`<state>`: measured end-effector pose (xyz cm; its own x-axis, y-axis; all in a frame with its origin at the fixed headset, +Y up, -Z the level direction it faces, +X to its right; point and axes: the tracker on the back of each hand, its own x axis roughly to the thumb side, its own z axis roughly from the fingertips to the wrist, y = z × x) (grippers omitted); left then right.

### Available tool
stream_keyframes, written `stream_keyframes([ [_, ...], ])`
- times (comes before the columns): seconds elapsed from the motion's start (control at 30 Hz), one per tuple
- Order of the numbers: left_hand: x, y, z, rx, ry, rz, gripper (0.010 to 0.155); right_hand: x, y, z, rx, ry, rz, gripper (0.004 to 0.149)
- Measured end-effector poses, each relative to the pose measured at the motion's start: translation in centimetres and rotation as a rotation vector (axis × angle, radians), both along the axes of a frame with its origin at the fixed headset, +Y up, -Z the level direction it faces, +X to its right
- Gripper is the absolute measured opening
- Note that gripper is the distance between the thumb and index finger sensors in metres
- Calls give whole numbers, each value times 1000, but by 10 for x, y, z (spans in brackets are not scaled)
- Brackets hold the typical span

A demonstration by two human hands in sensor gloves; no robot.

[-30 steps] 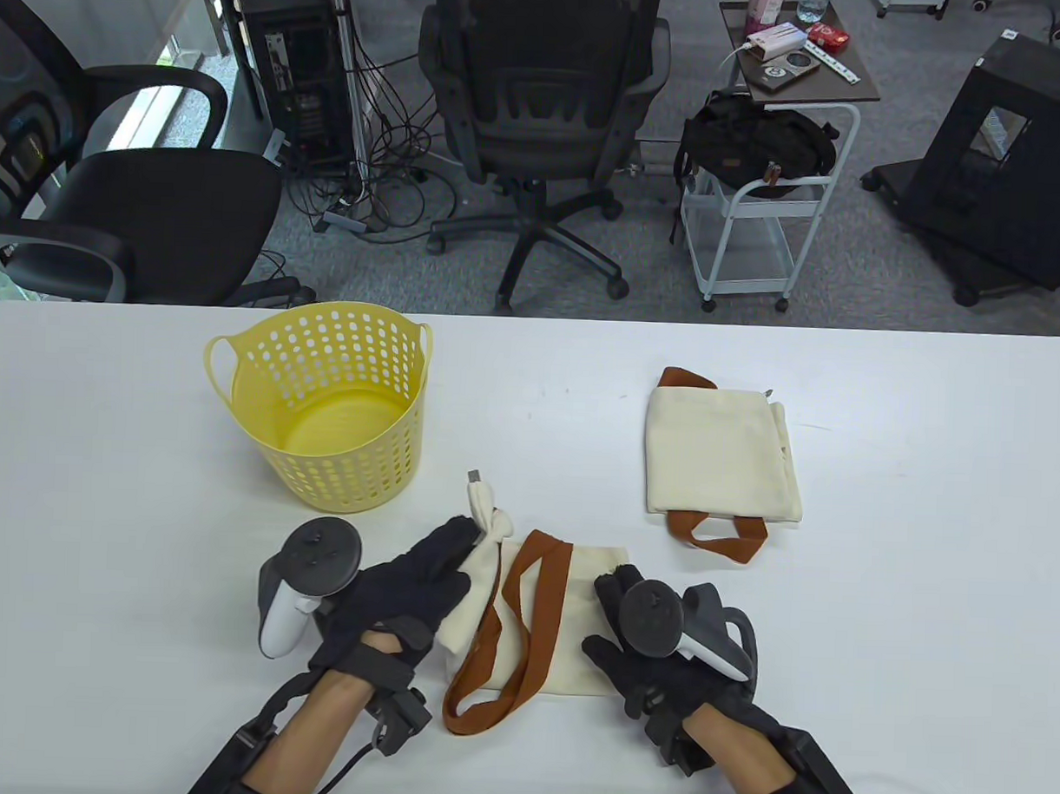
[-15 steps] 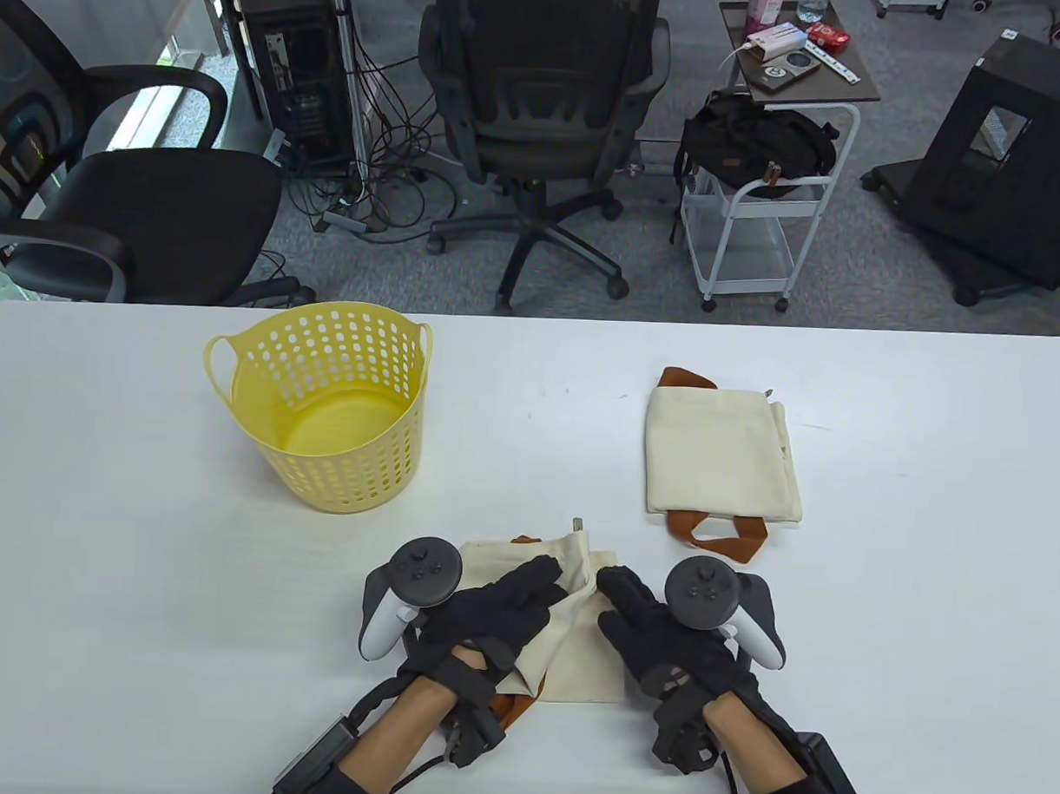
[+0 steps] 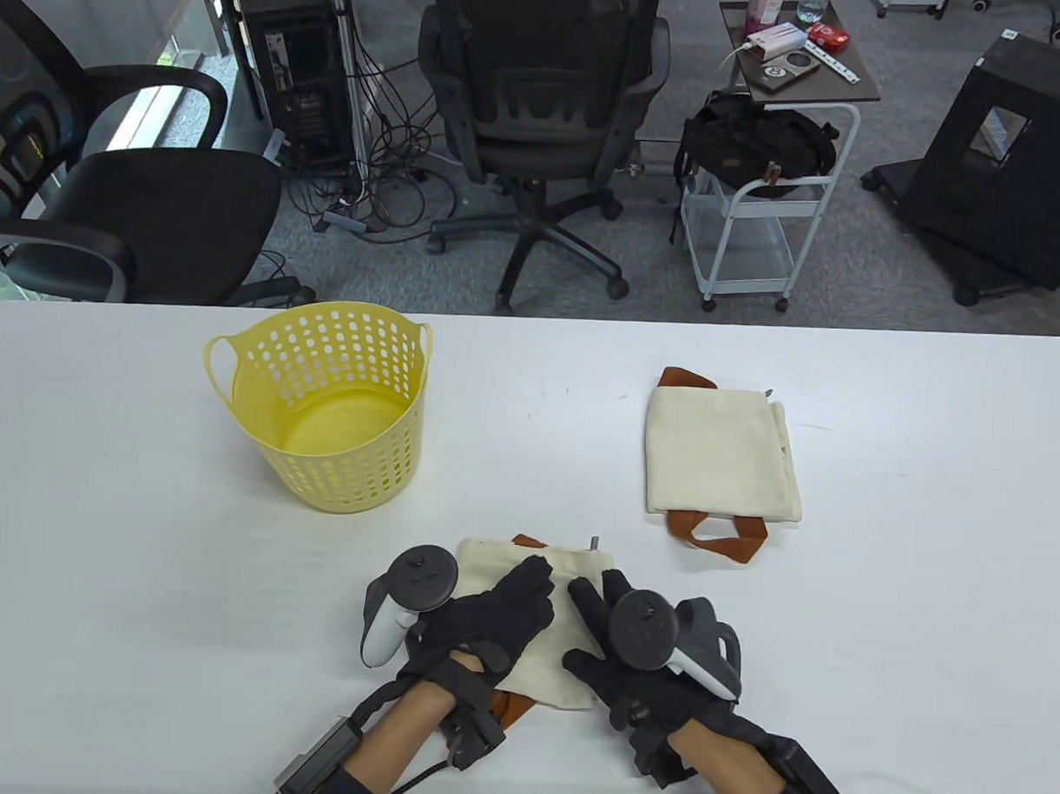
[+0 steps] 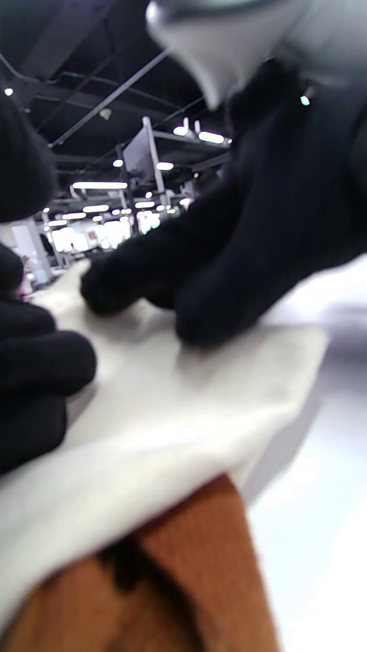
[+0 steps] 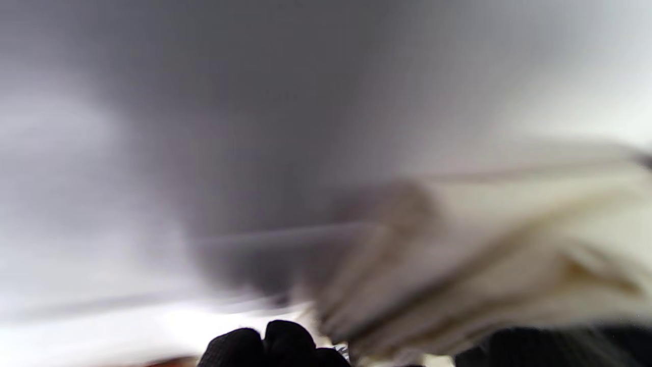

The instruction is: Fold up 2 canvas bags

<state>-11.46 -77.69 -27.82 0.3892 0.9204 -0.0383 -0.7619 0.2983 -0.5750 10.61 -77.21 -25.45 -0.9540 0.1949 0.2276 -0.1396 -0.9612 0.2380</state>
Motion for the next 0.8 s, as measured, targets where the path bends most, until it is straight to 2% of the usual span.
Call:
stream_keyframes([
  [0.07,-1,11,1,56,0,-31,70,-1,-3,-2,2,12,37,78],
  [0.13,-5,30,3,223,0,-183,67,0,-2,-5,-14,-4,4,78],
  [0.17,-7,42,4,361,-33,-348,67,2,-2,-7,-30,-12,-10,78],
  [0.2,-8,48,5,440,-66,-479,68,3,-2,-8,-38,-15,-15,78],
  [0.23,-10,55,5,519,-133,-698,70,6,-2,-11,-51,-28,-23,78],
  [0.3,-14,52,7,503,-260,-915,78,8,-2,-13,-49,-30,-28,78],
  [0.33,-19,45,6,479,-318,-945,83,9,-2,-14,-45,-33,-26,78],
  [0.47,-31,12,6,276,-372,-869,96,8,-2,-16,-35,-36,-8,79],
  [0.57,-33,-8,4,197,-397,-868,98,7,-3,-17,-50,-31,-11,78],
  [0.7,-30,-5,7,252,-376,-951,97,2,4,-15,-80,-29,17,77],
  [0.8,-30,-6,6,231,-377,-955,97,-17,20,-13,7,-33,114,78],
])
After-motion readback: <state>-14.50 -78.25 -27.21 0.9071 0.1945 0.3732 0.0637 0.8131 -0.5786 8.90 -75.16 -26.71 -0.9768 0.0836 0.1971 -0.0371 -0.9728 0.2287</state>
